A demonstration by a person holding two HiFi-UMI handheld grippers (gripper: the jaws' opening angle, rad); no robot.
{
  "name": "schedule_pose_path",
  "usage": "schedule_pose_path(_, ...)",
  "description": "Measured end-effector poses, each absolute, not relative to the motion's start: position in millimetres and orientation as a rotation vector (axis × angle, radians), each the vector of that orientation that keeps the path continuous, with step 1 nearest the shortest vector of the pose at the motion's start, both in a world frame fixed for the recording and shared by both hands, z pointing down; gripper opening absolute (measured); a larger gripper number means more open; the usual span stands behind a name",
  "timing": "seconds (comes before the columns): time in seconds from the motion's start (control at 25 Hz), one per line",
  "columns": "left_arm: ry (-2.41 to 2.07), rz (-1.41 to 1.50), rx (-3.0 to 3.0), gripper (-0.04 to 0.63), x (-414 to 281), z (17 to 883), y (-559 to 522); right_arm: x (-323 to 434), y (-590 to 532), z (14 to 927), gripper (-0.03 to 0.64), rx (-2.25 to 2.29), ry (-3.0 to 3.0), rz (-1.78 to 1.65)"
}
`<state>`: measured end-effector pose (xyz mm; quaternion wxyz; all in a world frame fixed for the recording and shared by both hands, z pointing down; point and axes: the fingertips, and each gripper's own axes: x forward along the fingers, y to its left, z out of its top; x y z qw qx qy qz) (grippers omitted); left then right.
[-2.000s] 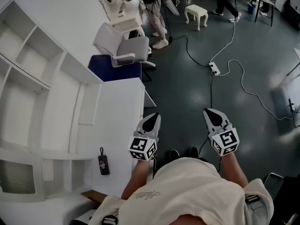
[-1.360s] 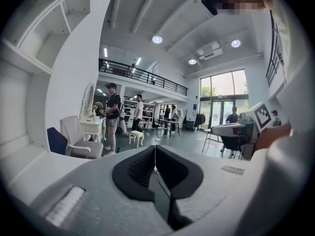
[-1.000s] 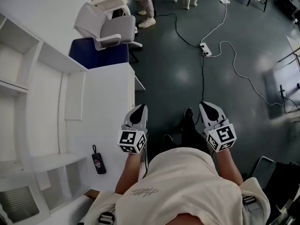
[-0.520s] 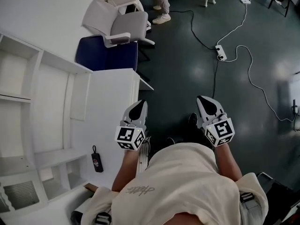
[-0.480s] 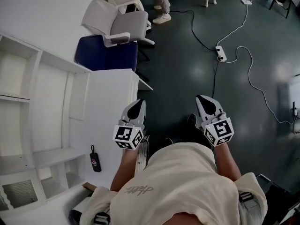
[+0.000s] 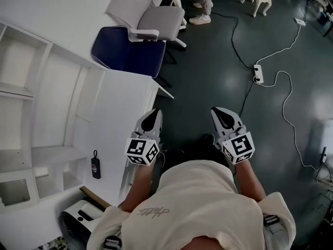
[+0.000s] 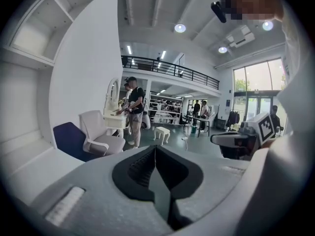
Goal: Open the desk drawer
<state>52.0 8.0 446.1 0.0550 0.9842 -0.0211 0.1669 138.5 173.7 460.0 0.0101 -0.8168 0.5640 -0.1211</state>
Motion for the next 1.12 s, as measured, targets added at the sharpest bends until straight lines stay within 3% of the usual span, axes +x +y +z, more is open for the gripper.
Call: schedule_pose_path(1.12,-0.501,0.443,2.870,0.015,16.5,465.0,-166.9,143.3,-29.3,440.2,0.002,-2.347,2.206,-0.356)
